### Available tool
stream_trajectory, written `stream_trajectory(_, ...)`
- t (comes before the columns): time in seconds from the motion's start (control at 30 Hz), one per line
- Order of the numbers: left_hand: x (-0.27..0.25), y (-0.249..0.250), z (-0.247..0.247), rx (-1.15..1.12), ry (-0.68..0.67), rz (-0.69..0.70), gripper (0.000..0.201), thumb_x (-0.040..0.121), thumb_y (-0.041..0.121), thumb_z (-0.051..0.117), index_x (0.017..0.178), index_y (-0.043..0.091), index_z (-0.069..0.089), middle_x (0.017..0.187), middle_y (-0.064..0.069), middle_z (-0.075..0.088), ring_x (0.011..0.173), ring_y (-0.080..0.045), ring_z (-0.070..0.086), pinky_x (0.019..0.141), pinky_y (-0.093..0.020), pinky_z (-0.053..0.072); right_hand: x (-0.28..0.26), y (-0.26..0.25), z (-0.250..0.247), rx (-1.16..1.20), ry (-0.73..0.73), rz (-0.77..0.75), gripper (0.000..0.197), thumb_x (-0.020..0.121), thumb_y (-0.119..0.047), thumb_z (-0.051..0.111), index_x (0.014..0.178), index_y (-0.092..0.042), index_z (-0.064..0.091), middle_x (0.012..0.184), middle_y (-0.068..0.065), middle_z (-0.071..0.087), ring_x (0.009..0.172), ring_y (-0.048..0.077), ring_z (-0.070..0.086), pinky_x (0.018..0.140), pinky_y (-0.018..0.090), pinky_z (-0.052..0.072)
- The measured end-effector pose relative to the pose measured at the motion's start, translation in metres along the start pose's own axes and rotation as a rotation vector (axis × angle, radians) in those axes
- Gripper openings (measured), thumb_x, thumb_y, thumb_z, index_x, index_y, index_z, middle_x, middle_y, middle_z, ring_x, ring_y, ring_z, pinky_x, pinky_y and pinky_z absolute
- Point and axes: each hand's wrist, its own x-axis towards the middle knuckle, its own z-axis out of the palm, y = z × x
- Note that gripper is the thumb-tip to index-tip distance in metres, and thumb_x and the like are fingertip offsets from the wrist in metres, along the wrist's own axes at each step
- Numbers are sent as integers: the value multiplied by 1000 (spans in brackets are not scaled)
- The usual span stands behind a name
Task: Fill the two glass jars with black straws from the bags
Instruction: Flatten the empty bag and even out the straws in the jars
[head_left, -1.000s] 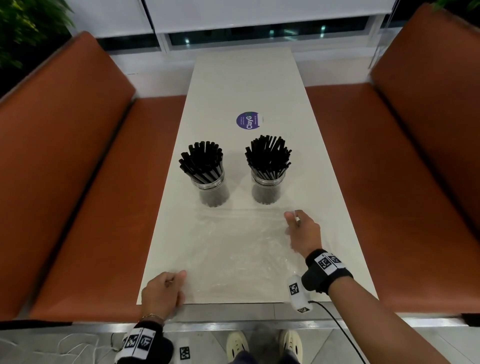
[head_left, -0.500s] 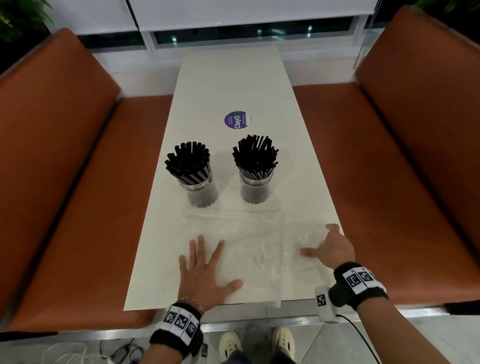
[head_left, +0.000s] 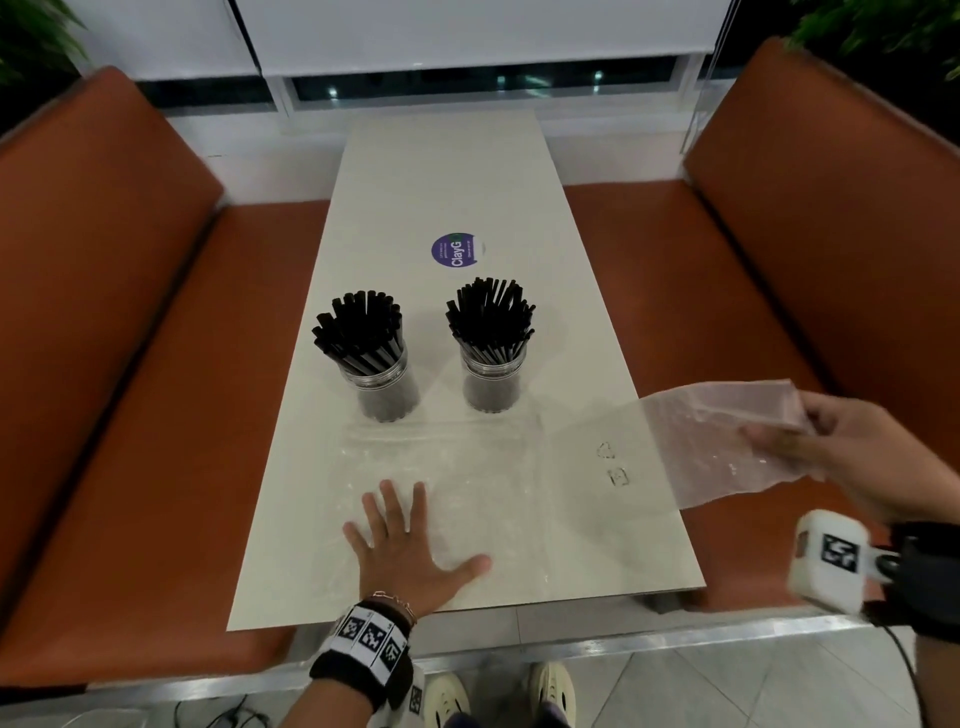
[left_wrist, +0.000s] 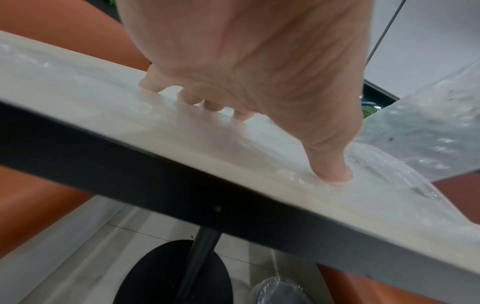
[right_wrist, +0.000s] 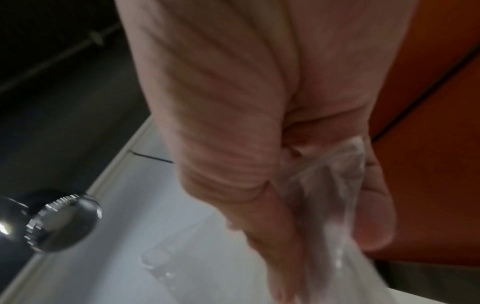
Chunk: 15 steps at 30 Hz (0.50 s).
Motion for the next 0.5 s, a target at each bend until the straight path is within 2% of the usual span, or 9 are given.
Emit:
stream_trajectory(0.07, -2, 3, -5, -25, 5, -12, 145, 55, 114, 19, 164, 29, -24, 169, -14, -38, 157, -38, -33, 127, -65, -14, -7, -4, -14, 66, 44, -40, 26, 91, -23, 78, 116, -17, 76, 105, 8, 83, 93, 33, 80, 90, 53, 60)
stream_trajectory(0.13, -9, 6, -15, -115, 89, 11, 138, 62, 110, 13, 168, 26, -12, 174, -12, -25, 162, -32, -23, 131, -57, -11, -8, -5, -18, 172, 43, -76, 30, 92, -24, 76, 121, -16, 75, 114, 10, 82, 104, 36, 78, 100, 57, 55)
stream_trajectory(0.2, -14, 11, -27, -392, 189, 68, 137, 63, 110, 12, 169, 24, 19, 178, -7, 6, 165, -24, 4, 134, -48, 4, -7, -9, -8, 298, -22, -69, 29, 94, -18, 71, 121, -8, 74, 120, 14, 80, 112, 36, 76, 102, 53, 59)
stream_trajectory(0.27, -25, 15, -41, -941, 123, 105, 135, 56, 113, 28, 158, 27, 45, 167, -1, 43, 152, -20, 43, 129, -45, 29, -4, -13, 16, 391, -98, -39, 34, 89, -15, 68, 119, 0, 70, 118, 14, 80, 112, 30, 77, 93, 39, 65)
stream_trajectory(0.3, -31, 18, -49, -1233, 16, 114, 128, 57, 111, 37, 154, 28, 52, 158, -1, 56, 142, -19, 56, 123, -46, 40, -1, -11, 33, 425, -125, -9, 39, 86, -16, 69, 120, 2, 68, 119, 14, 80, 111, 28, 77, 89, 33, 66)
stream_trajectory(0.37, -40, 23, -62, -1538, -146, 77, 91, 76, 91, 45, 141, 29, 61, 135, -3, 75, 121, -19, 72, 104, -41, 54, 6, -4, 68, 429, -192, 38, 50, 85, -24, 73, 127, 2, 65, 122, 13, 79, 112, 31, 76, 92, 39, 65)
stream_trajectory(0.4, -43, 22, -66, -1563, -157, 41, 71, 86, 77, 50, 133, 26, 67, 120, -1, 81, 108, -19, 78, 93, -38, 57, 9, 3, 87, 395, -217, 49, 50, 89, -28, 72, 129, 2, 63, 121, 9, 80, 111, 31, 76, 94, 44, 62)
stream_trajectory(0.43, -44, 19, -69, -1551, -119, -6, 54, 93, 64, 58, 123, 22, 72, 102, 2, 84, 92, -18, 80, 82, -35, 59, 11, 8, 104, 361, -227, 53, 45, 95, -29, 69, 128, 0, 63, 118, 6, 82, 105, 28, 78, 92, 44, 61)
stream_trajectory(0.5, -44, 6, -67, -1457, 42, -126, 35, 101, 48, 65, 106, 16, 78, 72, 5, 75, 58, -11, 68, 56, -27, 53, 15, 17, 137, 330, -170, 55, 32, 104, -30, 63, 122, -3, 64, 101, 3, 85, 74, 20, 80, 68, 32, 58)
